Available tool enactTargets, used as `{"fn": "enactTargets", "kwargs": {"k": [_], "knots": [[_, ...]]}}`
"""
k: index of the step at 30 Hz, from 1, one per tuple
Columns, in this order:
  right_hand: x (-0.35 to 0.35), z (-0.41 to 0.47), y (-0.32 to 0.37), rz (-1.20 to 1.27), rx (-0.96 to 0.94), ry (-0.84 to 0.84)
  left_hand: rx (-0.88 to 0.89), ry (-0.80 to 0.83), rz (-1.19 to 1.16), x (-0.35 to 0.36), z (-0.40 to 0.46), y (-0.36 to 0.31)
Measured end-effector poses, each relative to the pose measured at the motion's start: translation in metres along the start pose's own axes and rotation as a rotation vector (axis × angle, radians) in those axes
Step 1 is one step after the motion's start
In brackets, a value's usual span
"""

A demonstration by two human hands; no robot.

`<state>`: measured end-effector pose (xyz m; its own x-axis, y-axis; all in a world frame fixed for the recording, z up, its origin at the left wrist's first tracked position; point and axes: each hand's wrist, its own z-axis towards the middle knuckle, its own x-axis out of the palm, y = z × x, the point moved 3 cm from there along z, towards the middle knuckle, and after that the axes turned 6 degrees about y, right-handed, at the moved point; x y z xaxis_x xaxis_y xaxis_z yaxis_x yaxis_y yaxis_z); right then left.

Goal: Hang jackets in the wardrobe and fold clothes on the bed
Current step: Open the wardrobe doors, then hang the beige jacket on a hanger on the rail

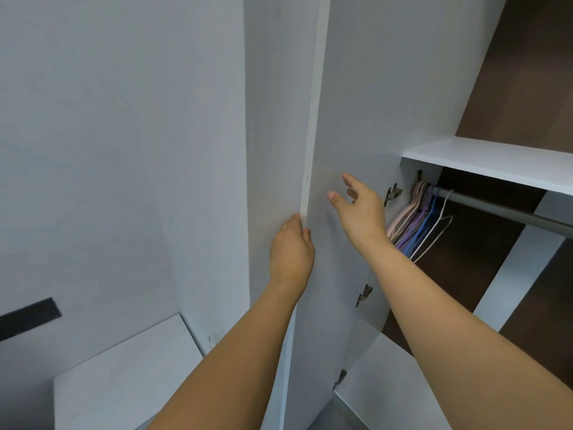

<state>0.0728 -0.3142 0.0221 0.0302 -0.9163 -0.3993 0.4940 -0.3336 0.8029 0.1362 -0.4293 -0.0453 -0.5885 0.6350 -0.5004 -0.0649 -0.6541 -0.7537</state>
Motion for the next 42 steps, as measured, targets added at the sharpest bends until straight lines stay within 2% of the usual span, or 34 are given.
{"fn": "enactTargets", "kwargs": {"k": [5, 11, 14, 20, 26, 35, 42], "knots": [[-0.010, -0.028, 0.002, -0.060, -0.050, 0.068, 0.063, -0.015, 0.168, -0.024, -0.027, -0.013], [-0.007, -0.078, 0.017, -0.187, -0.242, 0.268, 0.126, -0.140, 0.486, -0.076, -0.087, -0.020], [0.003, -0.099, 0.030, -0.175, -0.282, 0.324, 0.127, -0.149, 0.613, -0.106, -0.111, -0.017], [0.051, -0.186, 0.083, -0.106, -0.395, 0.546, -0.043, -0.223, 0.836, -0.194, -0.208, -0.003], [0.095, -0.290, 0.157, -0.022, -0.553, 0.714, -0.213, -0.333, 0.912, -0.288, -0.329, -0.004], [0.125, -0.537, 0.292, 0.162, -0.757, 1.013, -0.513, -0.522, 1.055, -0.434, -0.606, -0.039], [0.115, -0.747, 0.360, 0.274, -0.905, 1.251, -0.809, -0.648, 1.136, -0.492, -0.838, -0.084]]}}
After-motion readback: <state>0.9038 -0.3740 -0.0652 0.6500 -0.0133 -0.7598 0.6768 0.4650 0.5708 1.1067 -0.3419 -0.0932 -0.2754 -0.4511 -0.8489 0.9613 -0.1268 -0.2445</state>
